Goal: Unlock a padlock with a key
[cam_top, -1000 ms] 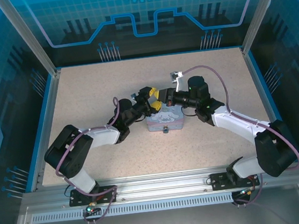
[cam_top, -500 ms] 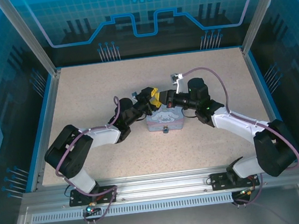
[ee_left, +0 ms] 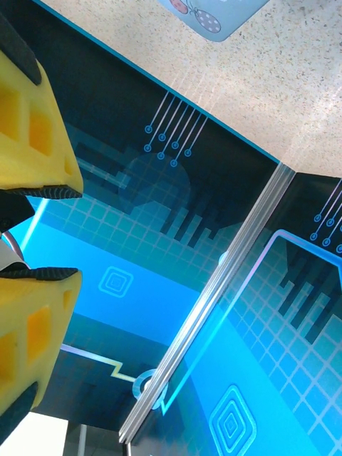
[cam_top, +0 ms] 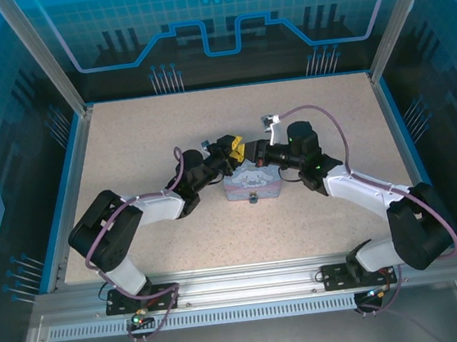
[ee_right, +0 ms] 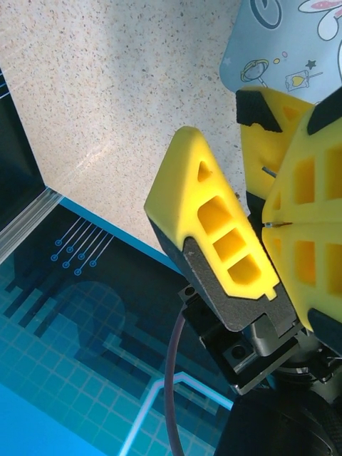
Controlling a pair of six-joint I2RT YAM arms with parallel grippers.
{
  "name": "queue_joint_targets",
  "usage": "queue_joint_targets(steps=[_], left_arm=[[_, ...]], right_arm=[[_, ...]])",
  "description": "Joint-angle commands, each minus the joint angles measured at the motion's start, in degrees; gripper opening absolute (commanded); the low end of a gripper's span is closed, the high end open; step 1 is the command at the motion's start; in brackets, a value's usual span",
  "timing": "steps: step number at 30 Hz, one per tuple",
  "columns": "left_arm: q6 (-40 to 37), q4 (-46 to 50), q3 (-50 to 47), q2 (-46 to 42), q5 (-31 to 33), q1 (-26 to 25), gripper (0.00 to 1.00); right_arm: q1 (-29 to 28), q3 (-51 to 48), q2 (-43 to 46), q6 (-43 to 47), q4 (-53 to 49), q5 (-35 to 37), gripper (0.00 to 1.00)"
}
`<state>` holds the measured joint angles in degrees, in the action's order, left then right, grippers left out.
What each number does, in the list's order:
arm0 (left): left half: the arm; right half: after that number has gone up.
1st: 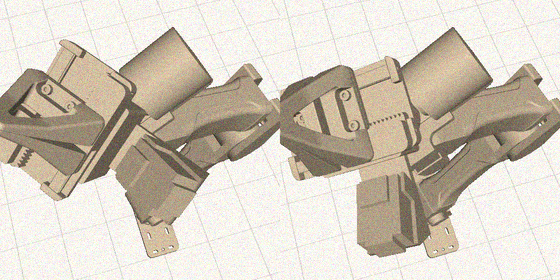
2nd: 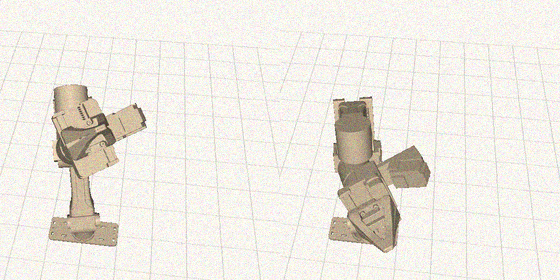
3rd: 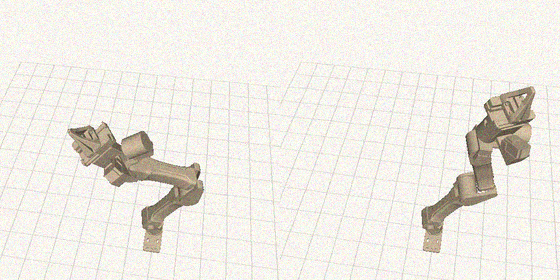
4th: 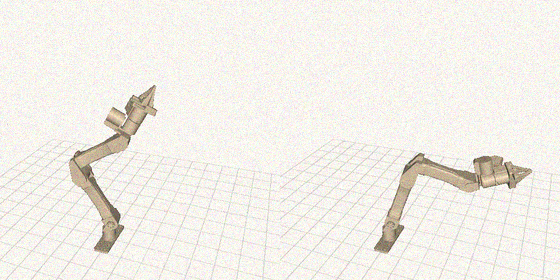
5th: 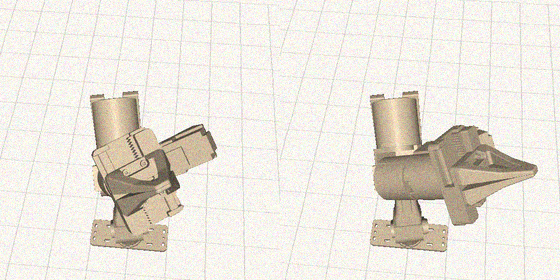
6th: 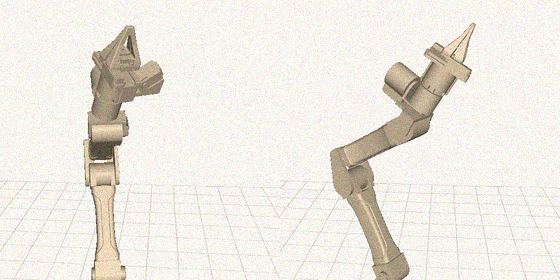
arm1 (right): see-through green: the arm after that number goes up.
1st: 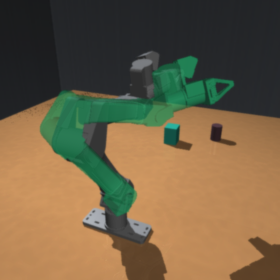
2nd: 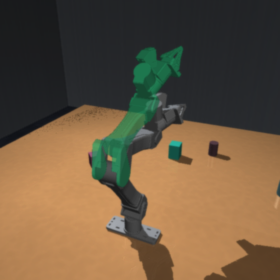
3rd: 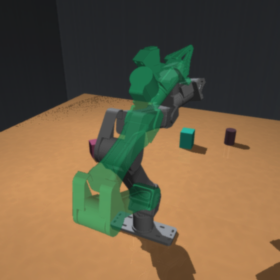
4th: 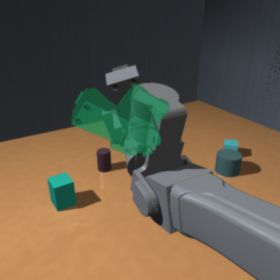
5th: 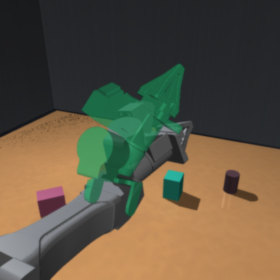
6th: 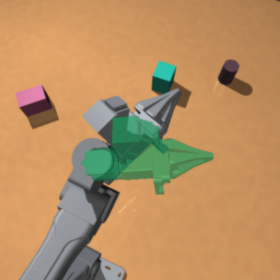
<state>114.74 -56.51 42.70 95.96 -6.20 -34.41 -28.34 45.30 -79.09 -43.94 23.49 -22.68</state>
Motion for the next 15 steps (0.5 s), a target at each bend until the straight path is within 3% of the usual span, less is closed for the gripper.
queue_joint_targets(steps=[1,8,15], left_arm=[[1.8,-3.4,0.2,0.8,1.4,-0.5,0.33],[1.4,-3.2,-0.3,0.9,1.8,-0.5,0.29],[1.0,-3.0,-0.2,1.0,1.9,-0.5,0.18]], right_arm=[[0.6,-0.8,1.9,0.7,0.9,0.7,0.00],[1.3,-1.3,3.2,0.7,0.5,0.9,0.00],[1.4,-1.4,3.1,0.5,0.5,0.9,0.00]])
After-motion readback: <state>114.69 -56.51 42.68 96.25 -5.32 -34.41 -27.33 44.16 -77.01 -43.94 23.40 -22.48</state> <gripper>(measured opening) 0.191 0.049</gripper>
